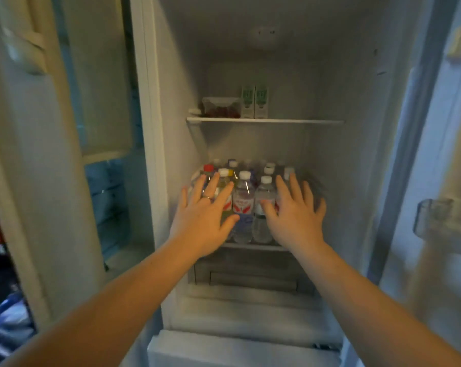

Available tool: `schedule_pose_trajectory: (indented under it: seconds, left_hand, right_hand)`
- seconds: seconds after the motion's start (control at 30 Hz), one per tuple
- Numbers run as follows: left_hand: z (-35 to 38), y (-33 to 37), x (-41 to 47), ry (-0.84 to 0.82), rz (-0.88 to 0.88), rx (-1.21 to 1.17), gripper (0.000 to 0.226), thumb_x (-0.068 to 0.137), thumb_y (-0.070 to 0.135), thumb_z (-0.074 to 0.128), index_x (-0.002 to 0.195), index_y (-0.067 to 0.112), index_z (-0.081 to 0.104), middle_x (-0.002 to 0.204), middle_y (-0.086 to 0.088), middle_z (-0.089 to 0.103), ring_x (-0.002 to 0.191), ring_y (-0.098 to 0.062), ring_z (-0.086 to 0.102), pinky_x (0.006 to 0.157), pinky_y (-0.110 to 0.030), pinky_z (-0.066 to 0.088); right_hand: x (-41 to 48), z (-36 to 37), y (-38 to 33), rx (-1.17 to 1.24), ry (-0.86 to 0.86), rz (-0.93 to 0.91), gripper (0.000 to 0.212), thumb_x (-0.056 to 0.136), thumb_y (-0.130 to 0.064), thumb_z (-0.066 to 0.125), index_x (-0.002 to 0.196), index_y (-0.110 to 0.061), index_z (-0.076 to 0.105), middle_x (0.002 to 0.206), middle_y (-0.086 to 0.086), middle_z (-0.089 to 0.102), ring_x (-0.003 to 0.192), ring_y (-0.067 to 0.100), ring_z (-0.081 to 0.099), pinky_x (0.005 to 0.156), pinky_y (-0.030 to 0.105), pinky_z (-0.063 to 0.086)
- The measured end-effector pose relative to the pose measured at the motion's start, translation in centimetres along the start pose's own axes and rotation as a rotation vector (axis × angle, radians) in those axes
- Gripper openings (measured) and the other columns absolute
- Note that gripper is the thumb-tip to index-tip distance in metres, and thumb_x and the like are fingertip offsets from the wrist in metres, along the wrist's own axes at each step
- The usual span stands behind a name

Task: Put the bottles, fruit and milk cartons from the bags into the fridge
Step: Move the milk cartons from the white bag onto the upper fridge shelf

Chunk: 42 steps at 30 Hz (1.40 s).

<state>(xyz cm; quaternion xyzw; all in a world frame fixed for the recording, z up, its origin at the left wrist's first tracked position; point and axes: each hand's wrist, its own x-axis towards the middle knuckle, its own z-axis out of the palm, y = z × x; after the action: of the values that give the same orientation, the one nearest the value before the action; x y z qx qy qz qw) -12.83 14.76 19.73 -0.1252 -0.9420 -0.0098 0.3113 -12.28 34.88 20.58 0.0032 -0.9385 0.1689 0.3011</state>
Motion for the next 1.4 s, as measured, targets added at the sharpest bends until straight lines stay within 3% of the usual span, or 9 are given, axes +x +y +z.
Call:
schedule_pose_trajectory:
  seconds: [0.2, 0.5, 0.6, 0.8, 1.0, 1.17, 1.3, 1.4]
  left_hand:
    - [-2.0, 2.0, -9.3, -0.100, -0.090, -0.062, 0.073, 0.096, 0.068, 0.026, 0.157, 0.040, -0.004, 0.167, 0.002, -0.013, 0.154, -0.026, -0.011, 0.123, -0.058, -0.001]
    - [-2.1, 5.3, -24.0, -0.221, -0.209, -0.142, 0.077, 0.089, 0.077, 0.007, 0.157, 0.042, -0.004, 0.167, 0.007, -0.015, 0.153, -0.022, -0.015, 0.122, -0.053, -0.006]
    - [-1.5, 7.1, -30.1, -0.269, -0.238, -0.194, 0.077, 0.090, 0.078, 0.011, 0.157, 0.042, -0.003, 0.167, 0.008, -0.015, 0.154, -0.023, -0.013, 0.117, -0.048, -0.011]
    - [-2.2, 12.5, -43.3, -0.458, -0.355, -0.333, 0.076, 0.088, 0.077, 0.011, 0.156, 0.045, -0.004, 0.167, 0.009, -0.014, 0.153, -0.019, -0.016, 0.121, -0.050, -0.005]
    - [-3.7, 18.7, -56.3, -0.673, -0.389, -0.355, 0.078, 0.087, 0.079, 0.005, 0.156, 0.044, -0.005, 0.167, 0.010, -0.011, 0.153, -0.019, -0.015, 0.123, -0.052, -0.001]
    - [-5.9, 24.2, -63.1, -0.797, -0.379, -0.401, 0.076, 0.089, 0.075, 0.014, 0.157, 0.043, -0.004, 0.167, 0.011, -0.013, 0.153, -0.018, -0.017, 0.122, -0.049, -0.003]
    - [-7.2, 28.8, -66.0, -0.896, -0.325, -0.434, 0.072, 0.094, 0.071, 0.020, 0.157, 0.044, -0.003, 0.167, 0.011, -0.014, 0.153, -0.017, -0.018, 0.122, -0.049, -0.005]
    - [-7.6, 32.6, -66.8, -0.950, -0.276, -0.449, 0.076, 0.090, 0.073, 0.016, 0.157, 0.043, -0.002, 0.167, 0.010, -0.014, 0.152, -0.018, -0.019, 0.122, -0.049, -0.006]
  right_hand:
    - [-8.7, -0.3, -0.4, 0.081, -0.118, -0.029, 0.067, 0.097, -0.062, 0.034, 0.156, -0.036, 0.012, 0.167, -0.008, 0.001, 0.153, 0.025, -0.001, 0.119, 0.061, 0.003]
    - [-23.5, -0.8, 0.8, 0.195, -0.289, -0.013, 0.066, 0.098, -0.062, 0.033, 0.156, -0.038, 0.014, 0.166, -0.011, 0.004, 0.153, 0.020, -0.003, 0.120, 0.058, 0.000]
    - [-29.8, -0.9, 2.2, 0.217, -0.361, -0.015, 0.066, 0.098, -0.063, 0.031, 0.157, -0.038, 0.013, 0.166, -0.012, 0.004, 0.153, 0.018, -0.003, 0.121, 0.056, -0.003]
    - [-42.6, -3.0, 5.2, 0.164, -0.541, 0.020, 0.067, 0.098, -0.063, 0.028, 0.157, -0.038, 0.009, 0.166, -0.012, 0.001, 0.152, 0.017, -0.007, 0.121, 0.052, -0.005]
    - [-55.6, -6.1, 9.1, 0.027, -0.706, 0.047, 0.083, 0.082, -0.073, 0.001, 0.156, -0.037, 0.010, 0.166, -0.011, 0.005, 0.153, 0.021, -0.003, 0.120, 0.054, 0.000]
    - [-63.3, -9.9, 13.2, -0.026, -0.764, 0.074, 0.076, 0.088, -0.071, 0.012, 0.155, -0.037, 0.017, 0.165, -0.010, 0.010, 0.152, 0.024, 0.002, 0.120, 0.056, 0.003]
    - [-67.4, -13.0, 17.0, -0.065, -0.826, 0.142, 0.066, 0.098, -0.066, 0.024, 0.156, -0.037, 0.012, 0.166, -0.009, 0.003, 0.153, 0.023, -0.005, 0.121, 0.054, -0.001]
    - [-69.5, -15.1, 20.4, -0.080, -0.816, 0.192, 0.068, 0.096, -0.067, 0.021, 0.156, -0.037, 0.012, 0.167, -0.008, 0.003, 0.153, 0.023, -0.004, 0.121, 0.055, 0.001]
